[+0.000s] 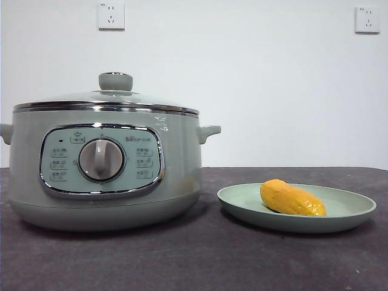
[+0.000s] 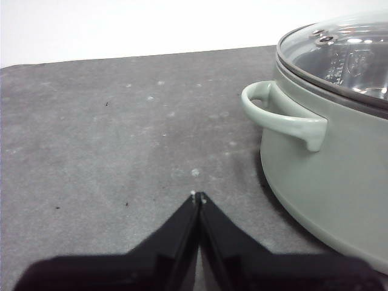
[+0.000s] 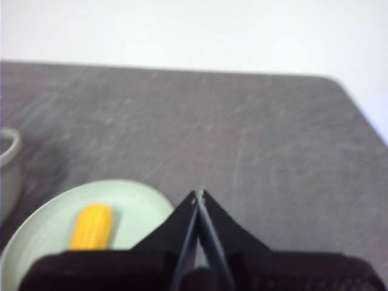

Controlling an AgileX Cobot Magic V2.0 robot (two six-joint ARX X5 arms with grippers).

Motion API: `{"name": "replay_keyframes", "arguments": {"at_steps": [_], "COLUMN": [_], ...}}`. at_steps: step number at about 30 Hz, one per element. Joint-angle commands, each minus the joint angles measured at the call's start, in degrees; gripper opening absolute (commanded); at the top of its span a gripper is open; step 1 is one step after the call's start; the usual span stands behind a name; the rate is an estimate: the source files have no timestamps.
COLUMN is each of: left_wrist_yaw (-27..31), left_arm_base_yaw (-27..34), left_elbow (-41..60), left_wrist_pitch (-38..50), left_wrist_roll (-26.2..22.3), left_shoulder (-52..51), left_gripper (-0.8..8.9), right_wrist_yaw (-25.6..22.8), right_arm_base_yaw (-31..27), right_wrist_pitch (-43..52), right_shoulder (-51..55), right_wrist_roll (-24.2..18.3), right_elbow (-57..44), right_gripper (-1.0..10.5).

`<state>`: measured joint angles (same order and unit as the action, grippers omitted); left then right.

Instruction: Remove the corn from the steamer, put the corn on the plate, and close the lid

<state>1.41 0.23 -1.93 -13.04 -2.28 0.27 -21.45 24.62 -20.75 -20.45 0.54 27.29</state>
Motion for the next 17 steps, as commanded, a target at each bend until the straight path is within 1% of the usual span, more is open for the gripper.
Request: {"name": "replay_keyframes", "arguments": {"at_steps": [1, 3, 6, 12, 15, 17], "left_wrist_yaw": [-0.11, -0.07, -0.11, -0.11, -0.09, -0.11], "left_arm_base_yaw": [0.15, 0.15, 0.15, 0.15, 0.15, 0.15], "left_elbow": [0.9, 0.9, 0.9, 0.9, 0.9, 0.9], "left_wrist_pitch": [0.39, 0.39, 0.42, 0.42, 0.42, 0.39], "left_wrist_roll": [0.66, 0.66, 0.66, 0.66, 0.66, 0.66], "left_shoulder": [-0.15, -0.15, -0.15, -0.15, -0.15, -0.15], "left_gripper": [-0.01, -0.01, -0.01, -0.01, -0.01, -0.01], "right_wrist_yaw": [3.21, 7.67, 13.27, 19.8, 21.77, 21.79], "right_arm_base_yaw": [-3.87, -7.5, -11.85, -17.14, -18.25, -18.29], "right_wrist_pitch": [2.67, 5.4, 7.69, 10.27, 10.38, 10.4], "right_shoulder": [2.32, 4.7, 8.13, 13.18, 15.13, 16.15], "right_wrist_roll": [-3.21, -4.15, -4.15, -4.07, -4.07, -4.04], "right_elbow": [-3.41, -6.36, -10.67, -18.32, -21.24, -22.69], "right_gripper": [0.0, 0.0, 0.0, 0.0, 0.0, 0.0]}}
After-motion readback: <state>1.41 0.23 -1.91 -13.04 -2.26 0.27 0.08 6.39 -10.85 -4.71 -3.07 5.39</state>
